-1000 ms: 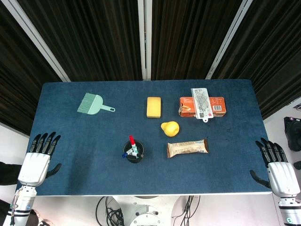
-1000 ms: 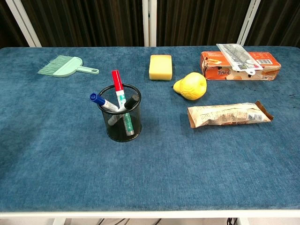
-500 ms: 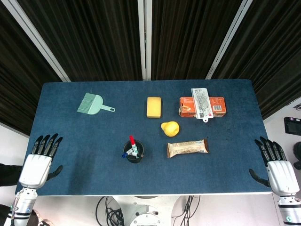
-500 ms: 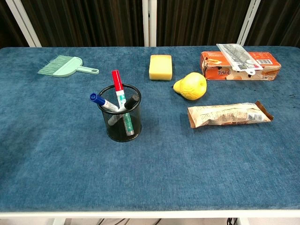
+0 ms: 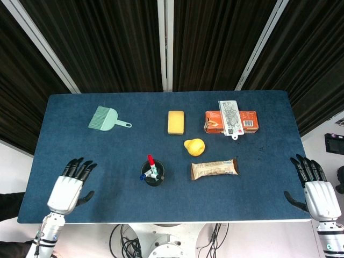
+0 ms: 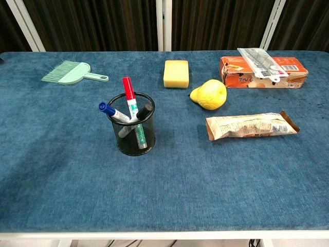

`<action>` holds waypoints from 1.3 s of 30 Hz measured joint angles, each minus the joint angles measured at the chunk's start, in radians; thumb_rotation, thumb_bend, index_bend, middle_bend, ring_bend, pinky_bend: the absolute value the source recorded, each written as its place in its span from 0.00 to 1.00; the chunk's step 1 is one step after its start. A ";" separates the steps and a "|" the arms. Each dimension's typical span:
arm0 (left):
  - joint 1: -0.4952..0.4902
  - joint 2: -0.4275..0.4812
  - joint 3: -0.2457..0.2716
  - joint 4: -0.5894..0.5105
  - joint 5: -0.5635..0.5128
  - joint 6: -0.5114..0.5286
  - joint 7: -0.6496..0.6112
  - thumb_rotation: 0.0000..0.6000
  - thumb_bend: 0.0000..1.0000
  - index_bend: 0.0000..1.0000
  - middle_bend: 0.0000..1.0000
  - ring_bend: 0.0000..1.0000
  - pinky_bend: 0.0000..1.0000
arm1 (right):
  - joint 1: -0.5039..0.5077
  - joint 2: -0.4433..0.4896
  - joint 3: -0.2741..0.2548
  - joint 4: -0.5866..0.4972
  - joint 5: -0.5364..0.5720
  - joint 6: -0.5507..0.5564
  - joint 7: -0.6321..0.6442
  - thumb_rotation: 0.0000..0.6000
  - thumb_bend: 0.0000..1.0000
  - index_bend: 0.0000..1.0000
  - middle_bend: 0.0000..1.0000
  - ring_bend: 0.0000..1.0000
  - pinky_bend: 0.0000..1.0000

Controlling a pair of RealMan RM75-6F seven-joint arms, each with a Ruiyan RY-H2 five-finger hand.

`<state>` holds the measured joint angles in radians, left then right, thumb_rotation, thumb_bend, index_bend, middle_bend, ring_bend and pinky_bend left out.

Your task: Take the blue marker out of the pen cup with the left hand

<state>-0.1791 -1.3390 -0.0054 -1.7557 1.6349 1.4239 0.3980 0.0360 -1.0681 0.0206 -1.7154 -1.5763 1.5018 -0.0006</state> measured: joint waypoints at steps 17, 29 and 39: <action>-0.142 -0.176 -0.071 -0.051 -0.098 -0.191 0.288 1.00 0.26 0.24 0.25 0.18 0.23 | 0.005 -0.012 0.004 0.001 0.005 -0.001 -0.011 1.00 0.18 0.00 0.00 0.00 0.00; -0.203 -0.243 -0.094 -0.007 -0.109 -0.208 0.279 1.00 0.26 0.39 0.48 0.38 0.38 | 0.007 -0.010 0.005 -0.004 0.015 -0.008 -0.010 1.00 0.18 0.00 0.00 0.00 0.00; -0.235 -0.279 -0.098 0.025 -0.113 -0.207 0.267 1.00 0.31 0.41 0.53 0.45 0.42 | 0.009 -0.005 0.005 -0.007 0.024 -0.015 -0.006 1.00 0.18 0.00 0.00 0.00 0.00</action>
<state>-0.4140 -1.6184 -0.1032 -1.7307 1.5221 1.2171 0.6649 0.0449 -1.0727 0.0259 -1.7225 -1.5520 1.4866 -0.0061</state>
